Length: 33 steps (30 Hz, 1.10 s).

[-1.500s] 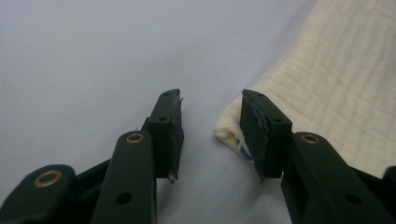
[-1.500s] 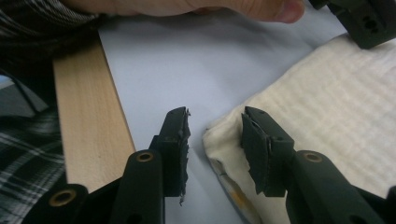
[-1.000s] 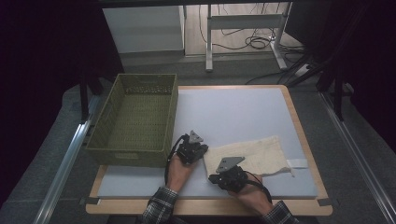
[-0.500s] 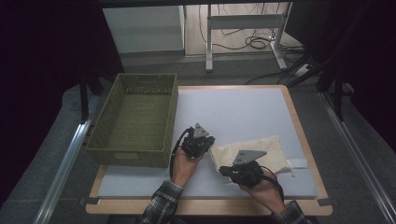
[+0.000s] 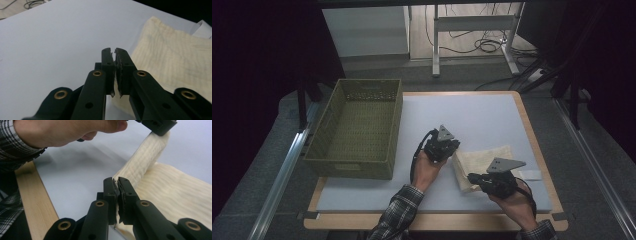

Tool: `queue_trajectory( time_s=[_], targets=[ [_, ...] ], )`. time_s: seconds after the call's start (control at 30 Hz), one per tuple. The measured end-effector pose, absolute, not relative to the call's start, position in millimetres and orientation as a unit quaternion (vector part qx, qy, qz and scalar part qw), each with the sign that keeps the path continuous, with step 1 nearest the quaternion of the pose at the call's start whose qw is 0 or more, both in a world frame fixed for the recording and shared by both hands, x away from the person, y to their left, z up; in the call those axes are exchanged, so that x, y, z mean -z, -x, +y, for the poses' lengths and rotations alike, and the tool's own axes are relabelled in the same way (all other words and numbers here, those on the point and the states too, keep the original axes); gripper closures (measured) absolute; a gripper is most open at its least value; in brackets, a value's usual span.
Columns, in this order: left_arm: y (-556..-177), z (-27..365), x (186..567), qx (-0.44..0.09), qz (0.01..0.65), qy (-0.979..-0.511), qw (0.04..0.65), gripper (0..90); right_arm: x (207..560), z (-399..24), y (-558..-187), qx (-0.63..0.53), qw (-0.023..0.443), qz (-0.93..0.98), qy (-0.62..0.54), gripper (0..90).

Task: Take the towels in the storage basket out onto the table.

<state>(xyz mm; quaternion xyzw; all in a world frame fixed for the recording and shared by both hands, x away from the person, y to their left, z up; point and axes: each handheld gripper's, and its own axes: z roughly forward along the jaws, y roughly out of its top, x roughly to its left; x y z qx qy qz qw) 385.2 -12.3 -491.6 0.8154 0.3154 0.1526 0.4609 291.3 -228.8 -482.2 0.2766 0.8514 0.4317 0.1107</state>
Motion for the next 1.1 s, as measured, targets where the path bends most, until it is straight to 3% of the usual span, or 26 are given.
queue_trajectory(
  time_s=[1.1],
  targets=[
    [-423,-137,486,-0.143,0.225,-0.856,0.444,85.6,492,-335,-292,-0.426,0.155,0.803,-0.387,85.2]
  ],
)
